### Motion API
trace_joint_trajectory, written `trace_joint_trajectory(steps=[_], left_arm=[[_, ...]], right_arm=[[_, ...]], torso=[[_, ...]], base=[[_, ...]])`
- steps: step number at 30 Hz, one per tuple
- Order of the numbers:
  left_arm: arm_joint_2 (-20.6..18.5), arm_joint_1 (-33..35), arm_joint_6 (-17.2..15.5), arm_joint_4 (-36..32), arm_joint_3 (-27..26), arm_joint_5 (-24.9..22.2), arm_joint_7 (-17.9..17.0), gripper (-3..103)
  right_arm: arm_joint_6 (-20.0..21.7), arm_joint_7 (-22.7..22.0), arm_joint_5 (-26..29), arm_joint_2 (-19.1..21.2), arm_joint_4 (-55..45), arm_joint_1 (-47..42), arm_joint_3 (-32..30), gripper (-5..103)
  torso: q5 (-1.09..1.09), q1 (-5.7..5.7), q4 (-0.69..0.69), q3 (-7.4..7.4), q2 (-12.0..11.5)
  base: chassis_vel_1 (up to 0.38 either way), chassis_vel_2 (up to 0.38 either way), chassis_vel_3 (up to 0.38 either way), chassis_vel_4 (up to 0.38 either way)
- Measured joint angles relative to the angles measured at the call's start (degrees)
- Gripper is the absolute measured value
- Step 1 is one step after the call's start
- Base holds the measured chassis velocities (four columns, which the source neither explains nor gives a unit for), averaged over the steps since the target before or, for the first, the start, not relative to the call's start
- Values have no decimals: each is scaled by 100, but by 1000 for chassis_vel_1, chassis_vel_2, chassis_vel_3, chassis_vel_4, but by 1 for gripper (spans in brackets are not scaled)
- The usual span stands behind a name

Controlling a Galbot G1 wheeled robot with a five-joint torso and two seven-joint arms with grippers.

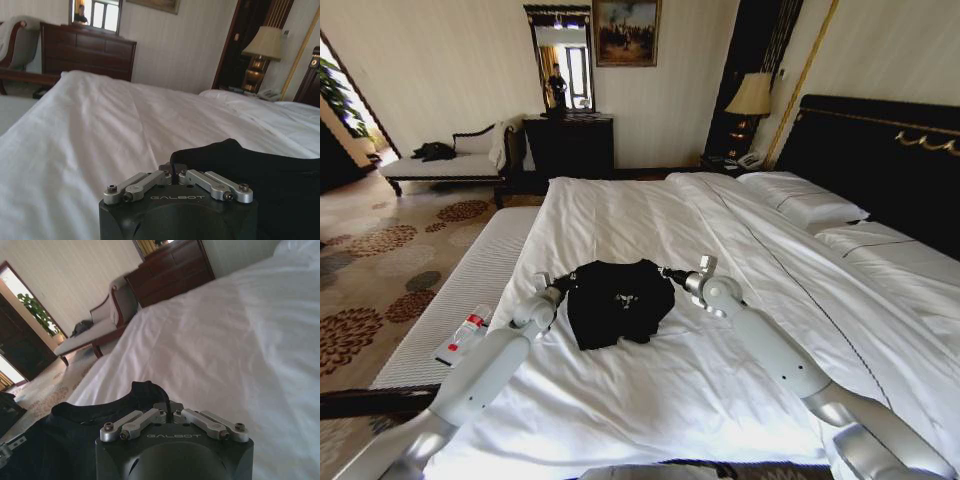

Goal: Fold the clothes on the bed.

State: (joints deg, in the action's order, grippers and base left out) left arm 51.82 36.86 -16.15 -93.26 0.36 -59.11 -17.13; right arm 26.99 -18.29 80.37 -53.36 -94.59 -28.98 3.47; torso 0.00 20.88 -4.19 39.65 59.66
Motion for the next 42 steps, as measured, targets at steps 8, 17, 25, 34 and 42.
trace_joint_trajectory(steps=[8,17,25,34,42], left_arm=[[-191,-1223,-89,-268,169,-519,-238,1],[-179,-2884,-165,215,734,-1053,-342,1],[-16,-3940,-201,588,1139,-1347,-361,1],[565,-5043,-217,1347,1485,-1543,-380,1],[315,-5258,-258,864,1417,-1900,-512,1]], right_arm=[[18,-430,680,226,-55,1798,746,1],[29,-489,1020,171,514,2772,961,1],[90,-385,1188,112,1010,3639,1092,1],[114,-259,1243,-178,1662,4569,1342,1],[194,-463,1638,-29,1358,4775,1212,1]], torso=[[-2,1,1,0,0],[1,1,-2,1,0],[0,1,0,0,0],[0,1,-2,0,-1],[0,0,-1,0,0]], base=[[0,0,0,0],[0,0,0,0],[0,0,0,0],[0,0,0,0],[0,0,0,0]])
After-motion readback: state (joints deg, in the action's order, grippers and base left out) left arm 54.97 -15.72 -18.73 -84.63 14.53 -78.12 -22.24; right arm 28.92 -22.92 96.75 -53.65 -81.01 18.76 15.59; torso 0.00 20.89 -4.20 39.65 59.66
